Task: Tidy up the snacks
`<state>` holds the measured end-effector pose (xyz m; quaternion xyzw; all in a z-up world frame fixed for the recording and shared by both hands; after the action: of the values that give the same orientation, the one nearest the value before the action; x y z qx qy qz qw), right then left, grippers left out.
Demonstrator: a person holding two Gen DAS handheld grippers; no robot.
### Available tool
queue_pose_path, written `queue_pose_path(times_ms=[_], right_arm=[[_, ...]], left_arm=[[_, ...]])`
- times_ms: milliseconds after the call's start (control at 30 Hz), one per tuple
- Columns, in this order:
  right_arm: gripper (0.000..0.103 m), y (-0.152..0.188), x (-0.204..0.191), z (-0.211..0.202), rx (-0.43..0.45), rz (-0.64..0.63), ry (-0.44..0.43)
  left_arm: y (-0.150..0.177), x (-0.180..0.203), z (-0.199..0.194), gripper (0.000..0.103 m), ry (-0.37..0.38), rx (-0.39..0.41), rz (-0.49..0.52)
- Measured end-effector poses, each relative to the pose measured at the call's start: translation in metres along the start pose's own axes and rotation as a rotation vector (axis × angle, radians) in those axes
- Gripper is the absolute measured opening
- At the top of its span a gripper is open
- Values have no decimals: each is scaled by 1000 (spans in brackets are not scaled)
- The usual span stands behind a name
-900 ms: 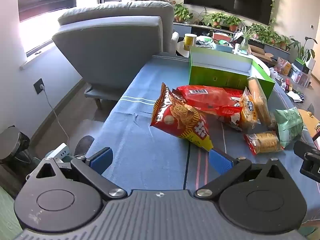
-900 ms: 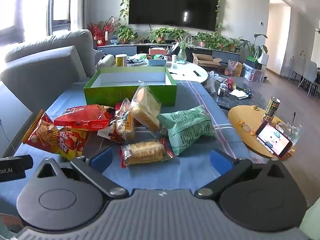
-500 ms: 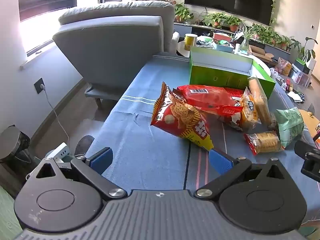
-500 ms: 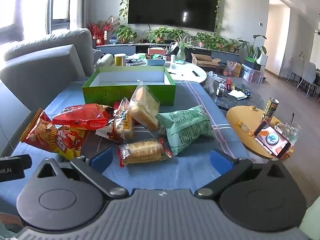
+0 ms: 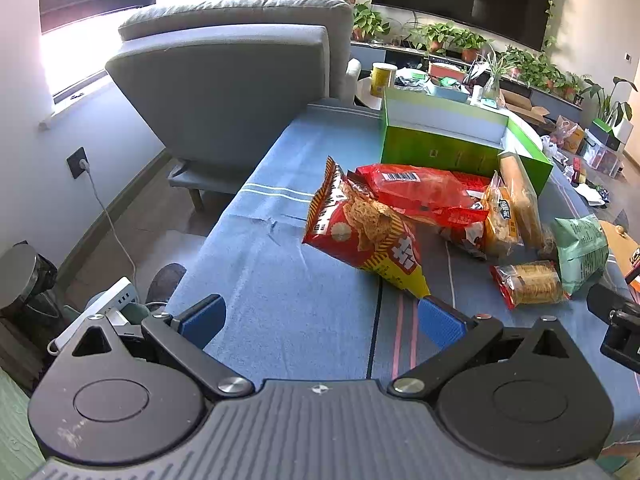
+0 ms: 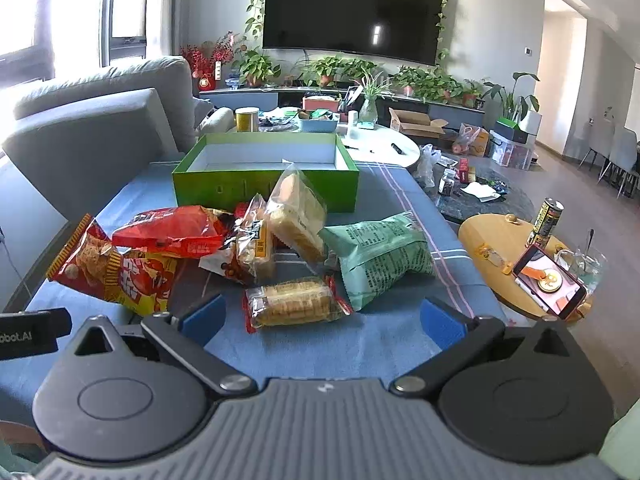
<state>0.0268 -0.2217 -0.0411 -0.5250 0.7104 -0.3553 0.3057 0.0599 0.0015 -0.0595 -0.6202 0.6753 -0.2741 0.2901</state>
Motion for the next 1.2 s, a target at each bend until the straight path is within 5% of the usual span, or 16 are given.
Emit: queue_pose_path(times_ms=[1200], right_arm=[[100,3,2,5,-13,25,-17]], left_arm=[[4,0,5,103,8,-21,-3]])
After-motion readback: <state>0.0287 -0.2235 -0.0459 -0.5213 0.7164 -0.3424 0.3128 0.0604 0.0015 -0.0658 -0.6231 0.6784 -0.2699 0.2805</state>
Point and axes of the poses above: each gripper's, at about its wrist camera, not at the fingertips, and z roughly the way its jaws point, x to its right, y to its underside, the point moved 8 cm from there along z, roughly the way its jaws point, and after that the axes turned 8 degrees about z, right-handed, at the moved point
